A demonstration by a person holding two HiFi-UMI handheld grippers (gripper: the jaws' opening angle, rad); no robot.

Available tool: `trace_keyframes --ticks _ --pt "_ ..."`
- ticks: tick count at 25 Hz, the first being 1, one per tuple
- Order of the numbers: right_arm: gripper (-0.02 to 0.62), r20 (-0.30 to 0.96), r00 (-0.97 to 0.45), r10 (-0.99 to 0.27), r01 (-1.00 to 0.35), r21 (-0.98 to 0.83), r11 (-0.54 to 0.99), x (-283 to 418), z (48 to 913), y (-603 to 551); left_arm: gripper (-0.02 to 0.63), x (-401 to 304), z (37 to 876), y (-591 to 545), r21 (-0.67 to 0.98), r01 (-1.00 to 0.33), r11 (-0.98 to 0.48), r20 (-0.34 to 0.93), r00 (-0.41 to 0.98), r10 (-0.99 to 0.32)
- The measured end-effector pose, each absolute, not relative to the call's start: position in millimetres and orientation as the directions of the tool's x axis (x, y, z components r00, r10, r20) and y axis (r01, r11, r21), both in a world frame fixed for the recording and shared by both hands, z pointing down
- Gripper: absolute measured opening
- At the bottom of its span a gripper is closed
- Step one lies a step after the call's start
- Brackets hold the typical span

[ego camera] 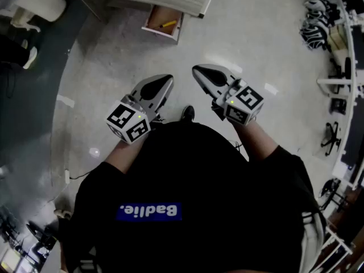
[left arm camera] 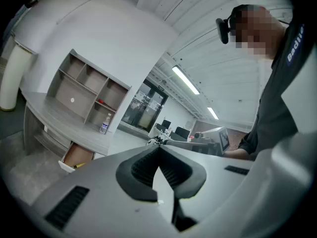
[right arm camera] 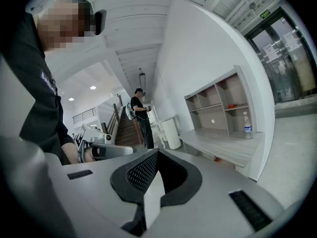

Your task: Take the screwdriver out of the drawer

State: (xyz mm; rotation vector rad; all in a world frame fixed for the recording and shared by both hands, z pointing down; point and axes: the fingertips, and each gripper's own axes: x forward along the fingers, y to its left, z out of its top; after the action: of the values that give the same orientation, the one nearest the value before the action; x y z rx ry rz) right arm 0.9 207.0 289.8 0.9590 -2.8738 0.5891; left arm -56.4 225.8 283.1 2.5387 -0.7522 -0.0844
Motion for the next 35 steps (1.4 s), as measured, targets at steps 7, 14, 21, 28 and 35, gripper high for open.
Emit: trace_keyframes --ticks 7,14,21,28,35 --pt "0.029 0.159 -0.821 -0.548 -0.565 -0.357 0.744 -7 288 210 0.002 -59 282 227 0.469 -0.5 -0.728 0.079 0.845 -0.529" --pt "0.029 0.156 -0.819 -0.552 -0.566 -0.374 0.735 -9 287 212 0.002 -59 279 230 0.465 -0.506 -0.726 0.089 0.843 -0.531" --pt "0.03 0.159 -0.826 -0.541 -0.558 -0.365 0.745 -11 286 216 0.002 -59 279 232 0.467 -0.51 -0.723 0.08 0.838 -0.54" --pt "0.031 0.168 -0.829 -0.534 -0.556 -0.348 0.754 -1 294 211 0.002 -51 281 229 0.456 -0.526 -0.718 0.084 0.828 -0.554" --pt "0.031 0.167 -0.85 -0.5 -0.525 -0.344 0.778 24 295 201 0.002 -27 275 221 0.438 -0.568 -0.697 0.091 0.799 -0.594"
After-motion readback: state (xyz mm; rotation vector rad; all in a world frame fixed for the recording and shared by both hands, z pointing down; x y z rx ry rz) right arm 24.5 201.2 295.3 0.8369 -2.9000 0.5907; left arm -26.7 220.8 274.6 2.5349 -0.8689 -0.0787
